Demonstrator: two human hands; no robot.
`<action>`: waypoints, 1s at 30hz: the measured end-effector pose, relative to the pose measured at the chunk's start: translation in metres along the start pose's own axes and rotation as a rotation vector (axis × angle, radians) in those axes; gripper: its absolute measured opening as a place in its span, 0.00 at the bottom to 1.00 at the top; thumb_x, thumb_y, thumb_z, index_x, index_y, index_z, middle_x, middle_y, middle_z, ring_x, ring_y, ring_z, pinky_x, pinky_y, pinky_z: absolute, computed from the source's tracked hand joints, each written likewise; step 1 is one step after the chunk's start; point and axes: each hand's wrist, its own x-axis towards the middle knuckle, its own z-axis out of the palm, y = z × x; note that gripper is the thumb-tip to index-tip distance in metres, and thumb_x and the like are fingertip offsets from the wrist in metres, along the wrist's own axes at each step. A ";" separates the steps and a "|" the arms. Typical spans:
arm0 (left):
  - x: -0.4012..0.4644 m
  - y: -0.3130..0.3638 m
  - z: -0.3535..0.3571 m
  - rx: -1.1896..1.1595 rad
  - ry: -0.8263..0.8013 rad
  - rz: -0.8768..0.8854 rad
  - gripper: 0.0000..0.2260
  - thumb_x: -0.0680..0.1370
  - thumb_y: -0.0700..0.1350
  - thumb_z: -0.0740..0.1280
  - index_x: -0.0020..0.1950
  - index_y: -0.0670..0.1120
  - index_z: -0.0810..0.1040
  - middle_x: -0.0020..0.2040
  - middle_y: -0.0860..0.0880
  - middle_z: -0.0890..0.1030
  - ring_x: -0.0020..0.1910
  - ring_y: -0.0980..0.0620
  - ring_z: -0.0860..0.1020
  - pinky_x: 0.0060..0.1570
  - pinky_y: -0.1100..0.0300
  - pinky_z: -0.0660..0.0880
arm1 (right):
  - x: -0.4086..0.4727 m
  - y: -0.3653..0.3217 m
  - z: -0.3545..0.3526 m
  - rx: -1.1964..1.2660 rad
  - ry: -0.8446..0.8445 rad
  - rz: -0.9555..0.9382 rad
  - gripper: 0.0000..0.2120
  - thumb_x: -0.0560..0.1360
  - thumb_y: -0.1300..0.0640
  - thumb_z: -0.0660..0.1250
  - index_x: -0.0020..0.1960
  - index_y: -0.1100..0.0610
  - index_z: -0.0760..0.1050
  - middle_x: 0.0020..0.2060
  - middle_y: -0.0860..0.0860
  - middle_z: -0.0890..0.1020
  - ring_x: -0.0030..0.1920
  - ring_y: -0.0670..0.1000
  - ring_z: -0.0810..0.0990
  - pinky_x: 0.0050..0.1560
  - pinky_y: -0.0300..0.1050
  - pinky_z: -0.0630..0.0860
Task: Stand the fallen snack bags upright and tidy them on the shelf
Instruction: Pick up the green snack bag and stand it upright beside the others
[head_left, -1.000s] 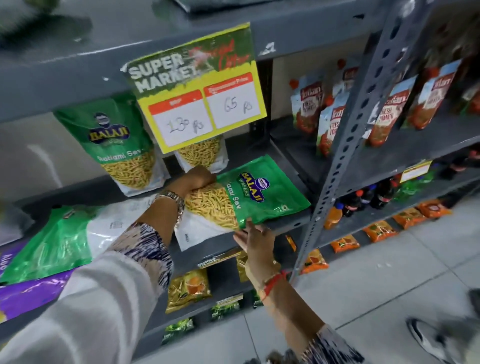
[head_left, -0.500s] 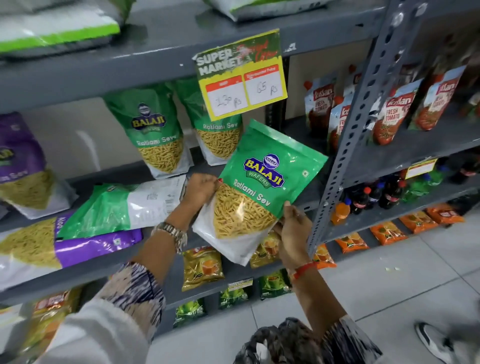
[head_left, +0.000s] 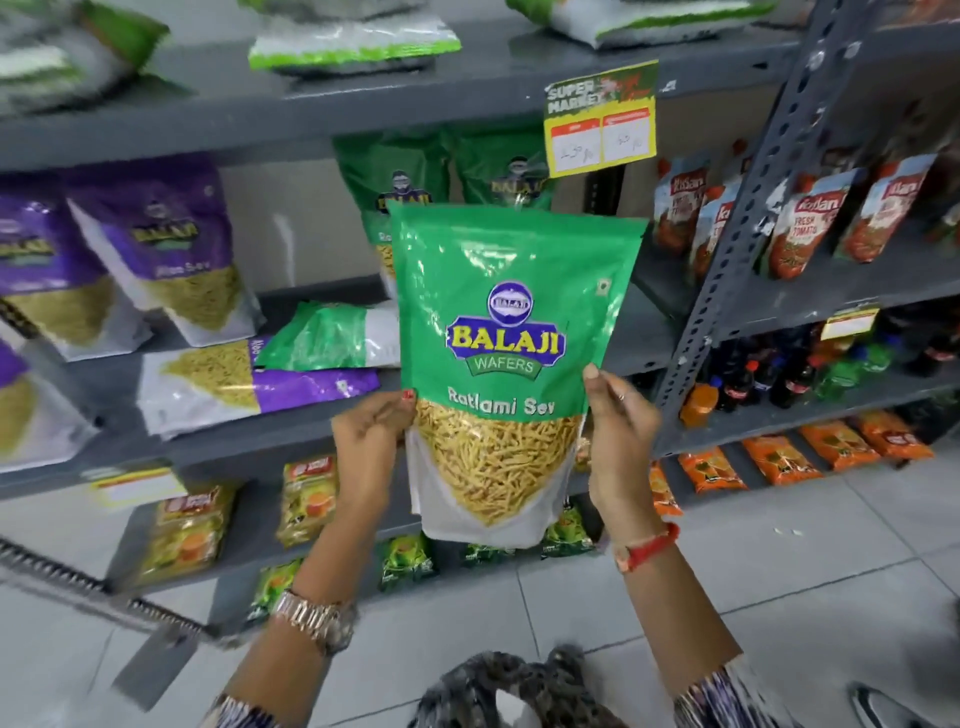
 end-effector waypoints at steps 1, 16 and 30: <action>-0.006 0.009 -0.007 -0.016 0.010 0.036 0.10 0.73 0.35 0.65 0.37 0.48 0.81 0.28 0.57 0.82 0.34 0.55 0.78 0.40 0.60 0.75 | -0.005 -0.008 0.003 0.030 -0.009 -0.021 0.08 0.76 0.60 0.65 0.50 0.61 0.80 0.44 0.53 0.84 0.52 0.55 0.82 0.58 0.52 0.77; -0.019 0.121 -0.016 -0.169 0.012 0.437 0.09 0.74 0.35 0.65 0.37 0.46 0.81 0.24 0.57 0.79 0.25 0.62 0.73 0.27 0.69 0.70 | 0.001 -0.116 0.045 0.314 -0.146 -0.263 0.13 0.76 0.62 0.63 0.38 0.51 0.82 0.35 0.43 0.86 0.41 0.42 0.83 0.46 0.37 0.79; 0.025 0.056 0.013 -0.133 -0.037 0.304 0.08 0.74 0.34 0.64 0.40 0.43 0.80 0.29 0.57 0.83 0.31 0.61 0.79 0.34 0.68 0.76 | 0.050 -0.044 0.035 0.168 -0.079 -0.162 0.06 0.76 0.60 0.64 0.46 0.57 0.81 0.37 0.44 0.86 0.47 0.51 0.81 0.54 0.46 0.79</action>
